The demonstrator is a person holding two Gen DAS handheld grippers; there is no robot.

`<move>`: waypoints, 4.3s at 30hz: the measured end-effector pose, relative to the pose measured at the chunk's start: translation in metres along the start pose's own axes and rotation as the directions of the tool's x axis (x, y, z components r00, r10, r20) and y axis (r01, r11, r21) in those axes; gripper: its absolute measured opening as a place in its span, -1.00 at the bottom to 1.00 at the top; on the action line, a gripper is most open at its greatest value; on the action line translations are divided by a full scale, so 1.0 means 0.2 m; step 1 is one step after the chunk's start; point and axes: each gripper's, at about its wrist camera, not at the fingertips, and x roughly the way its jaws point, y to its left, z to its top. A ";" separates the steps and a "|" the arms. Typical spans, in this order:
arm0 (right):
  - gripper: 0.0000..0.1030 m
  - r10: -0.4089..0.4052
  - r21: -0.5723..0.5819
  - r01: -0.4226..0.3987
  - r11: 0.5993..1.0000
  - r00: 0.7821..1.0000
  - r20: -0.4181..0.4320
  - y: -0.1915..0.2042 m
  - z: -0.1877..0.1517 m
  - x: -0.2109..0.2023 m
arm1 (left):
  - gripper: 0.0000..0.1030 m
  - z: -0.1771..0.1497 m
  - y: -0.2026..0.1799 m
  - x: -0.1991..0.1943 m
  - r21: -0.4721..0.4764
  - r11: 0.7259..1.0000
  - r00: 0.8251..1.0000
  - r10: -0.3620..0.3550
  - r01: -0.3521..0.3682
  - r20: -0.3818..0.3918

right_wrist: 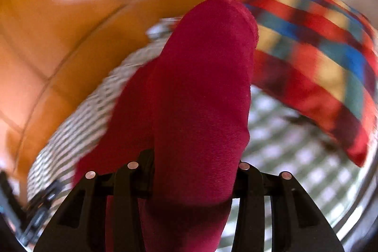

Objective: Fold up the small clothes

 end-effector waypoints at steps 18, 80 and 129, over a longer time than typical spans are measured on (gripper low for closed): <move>-0.22 0.072 0.112 -0.075 0.991 0.997 0.029 -0.19 -0.11 0.04 | -0.77 -0.27 0.00 -0.10 -0.051 0.998 0.999 0.036 -0.037 -0.030; 0.80 -0.302 0.002 0.306 0.952 0.938 0.171 0.14 -0.68 -0.40 | 0.84 -0.18 -0.54 -0.14 0.086 0.991 0.986 0.087 -0.101 0.144; 0.80 -0.349 -0.024 0.369 0.929 0.898 0.269 0.27 -0.74 -0.46 | 0.94 -0.20 -0.52 -0.24 0.076 0.989 0.978 0.111 -0.126 0.176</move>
